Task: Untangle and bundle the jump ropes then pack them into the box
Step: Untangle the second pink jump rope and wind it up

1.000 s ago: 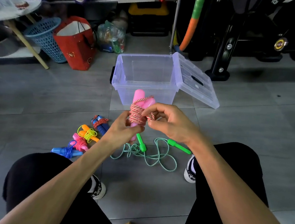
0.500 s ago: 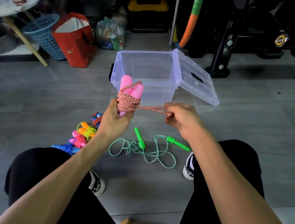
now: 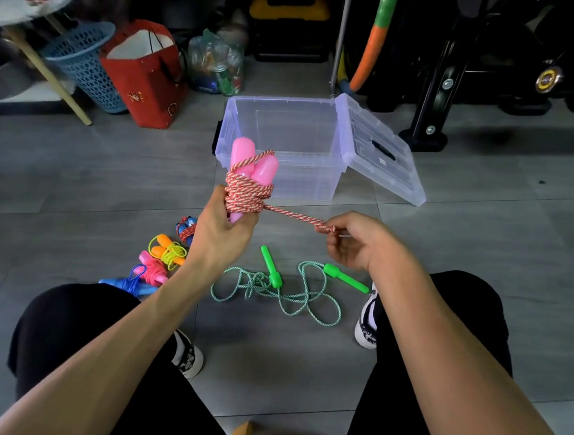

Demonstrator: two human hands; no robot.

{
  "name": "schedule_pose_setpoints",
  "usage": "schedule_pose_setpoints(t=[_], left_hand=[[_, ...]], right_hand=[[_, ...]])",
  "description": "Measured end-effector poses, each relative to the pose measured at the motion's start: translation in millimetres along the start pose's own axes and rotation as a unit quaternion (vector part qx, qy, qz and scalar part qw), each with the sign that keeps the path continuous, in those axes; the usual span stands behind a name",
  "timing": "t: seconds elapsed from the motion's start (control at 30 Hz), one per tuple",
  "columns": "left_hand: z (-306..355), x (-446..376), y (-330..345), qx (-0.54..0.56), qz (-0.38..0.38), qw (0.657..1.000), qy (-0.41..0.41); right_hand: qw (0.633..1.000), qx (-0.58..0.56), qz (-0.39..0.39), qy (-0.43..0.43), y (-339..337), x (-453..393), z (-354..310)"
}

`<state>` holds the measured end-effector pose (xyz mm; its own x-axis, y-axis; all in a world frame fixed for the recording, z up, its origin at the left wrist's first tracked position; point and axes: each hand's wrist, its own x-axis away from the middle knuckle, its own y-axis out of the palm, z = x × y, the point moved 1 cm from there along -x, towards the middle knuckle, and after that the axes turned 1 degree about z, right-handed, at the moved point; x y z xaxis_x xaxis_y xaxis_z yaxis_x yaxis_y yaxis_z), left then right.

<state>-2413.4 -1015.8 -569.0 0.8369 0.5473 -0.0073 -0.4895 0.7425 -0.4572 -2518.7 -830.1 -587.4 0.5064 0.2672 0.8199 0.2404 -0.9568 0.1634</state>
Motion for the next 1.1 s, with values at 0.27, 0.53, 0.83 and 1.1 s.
schedule_pose_setpoints(t=[0.27, 0.53, 0.83, 1.1], left_hand=[[-7, 0, -4, -0.079, -0.018, 0.997, 0.008], [-6, -1, -13, -0.093, -0.001, 0.996, 0.016], [-6, 0, -18, -0.114, 0.007, 0.992, 0.053], [-6, 6, -19, -0.133, -0.013, 0.988, 0.076]], right_hand=[[0.977, -0.134, -0.15, -0.064, 4, 25, -8], [0.983, -0.094, -0.149, -0.052, 1, 28, -7], [0.995, 0.057, -0.082, -0.027, 2, 18, -3], [0.934, 0.34, 0.076, -0.083, 6, -1, 6]])
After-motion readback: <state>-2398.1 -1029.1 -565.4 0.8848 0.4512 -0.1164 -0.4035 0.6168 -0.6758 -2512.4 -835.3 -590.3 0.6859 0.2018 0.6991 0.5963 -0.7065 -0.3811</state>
